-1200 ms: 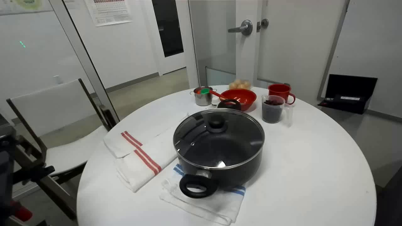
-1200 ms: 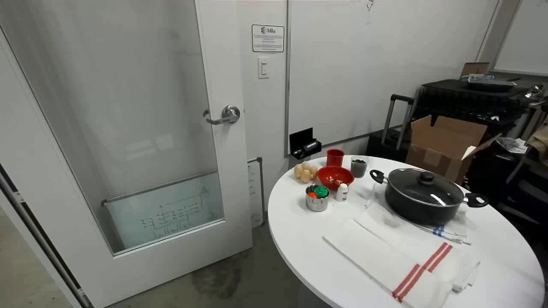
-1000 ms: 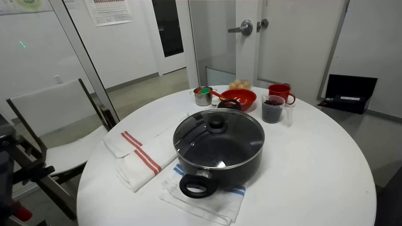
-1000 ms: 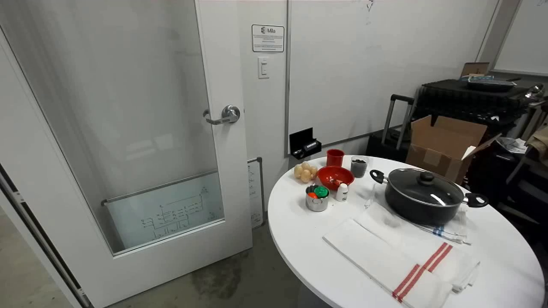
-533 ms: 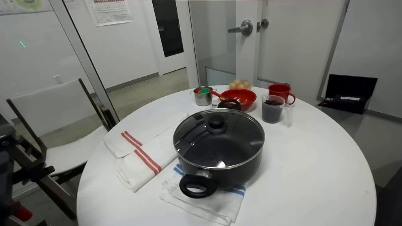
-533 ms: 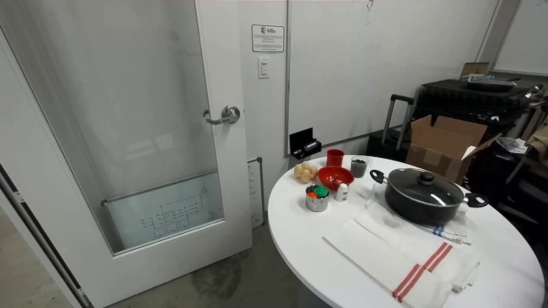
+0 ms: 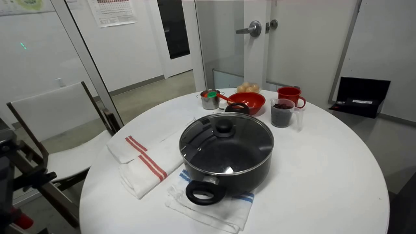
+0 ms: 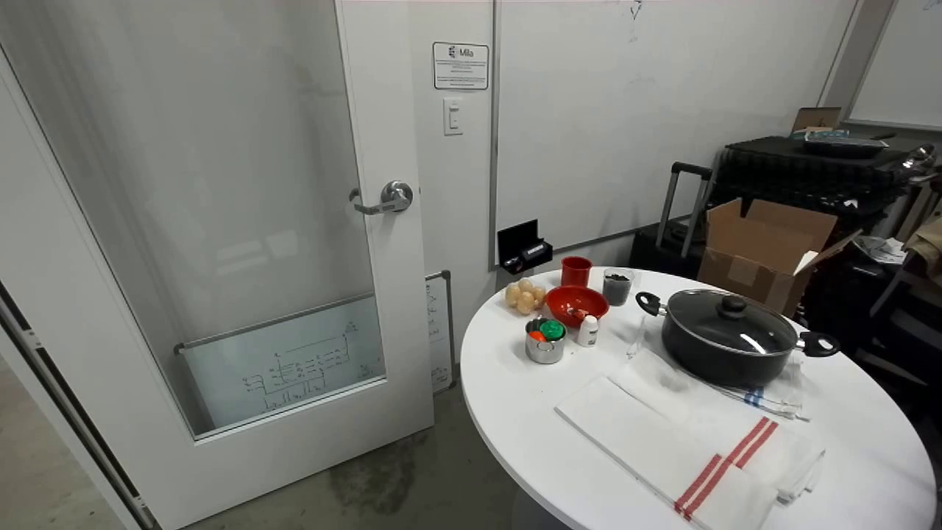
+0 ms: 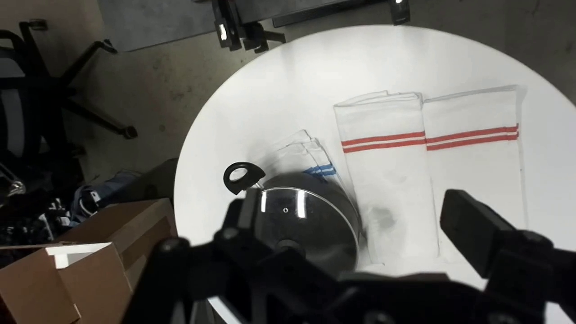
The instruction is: Remove the lid of the pot
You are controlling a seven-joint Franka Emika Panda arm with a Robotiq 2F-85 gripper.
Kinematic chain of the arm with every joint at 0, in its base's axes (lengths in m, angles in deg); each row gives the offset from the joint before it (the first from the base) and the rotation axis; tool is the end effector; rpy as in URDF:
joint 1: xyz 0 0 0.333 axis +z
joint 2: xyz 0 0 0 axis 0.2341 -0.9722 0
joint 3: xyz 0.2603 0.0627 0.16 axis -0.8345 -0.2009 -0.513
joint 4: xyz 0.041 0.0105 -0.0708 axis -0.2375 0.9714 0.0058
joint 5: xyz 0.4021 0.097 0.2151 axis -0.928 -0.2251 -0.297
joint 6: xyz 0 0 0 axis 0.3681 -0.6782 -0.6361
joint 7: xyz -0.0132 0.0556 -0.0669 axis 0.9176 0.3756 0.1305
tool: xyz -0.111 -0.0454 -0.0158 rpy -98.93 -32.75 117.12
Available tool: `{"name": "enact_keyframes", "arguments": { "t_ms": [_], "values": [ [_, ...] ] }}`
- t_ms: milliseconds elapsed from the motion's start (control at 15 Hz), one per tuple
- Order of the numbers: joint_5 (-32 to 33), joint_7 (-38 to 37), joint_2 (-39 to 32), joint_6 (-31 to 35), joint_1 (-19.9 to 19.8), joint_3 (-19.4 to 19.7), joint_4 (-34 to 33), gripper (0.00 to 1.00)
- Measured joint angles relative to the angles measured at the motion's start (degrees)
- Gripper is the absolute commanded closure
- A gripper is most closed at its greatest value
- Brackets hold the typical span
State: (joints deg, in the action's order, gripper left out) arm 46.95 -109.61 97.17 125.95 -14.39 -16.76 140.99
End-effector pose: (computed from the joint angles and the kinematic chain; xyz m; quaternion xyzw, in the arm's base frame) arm 0.3920 0.0874 0.3646 0.9848 -0.1008 0.0045 0.1411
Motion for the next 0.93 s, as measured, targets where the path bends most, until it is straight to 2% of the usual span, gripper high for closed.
{"name": "enact_keyframes", "arguments": {
  "t_ms": [467, 933],
  "values": [
    [8.69, 2.36, -11.3, 12.45, -6.84, 7.55, -0.34, 0.0],
    [9.63, 10.16, -28.84, 25.95, -9.9, 17.24, -6.54, 0.0]
  ]
}}
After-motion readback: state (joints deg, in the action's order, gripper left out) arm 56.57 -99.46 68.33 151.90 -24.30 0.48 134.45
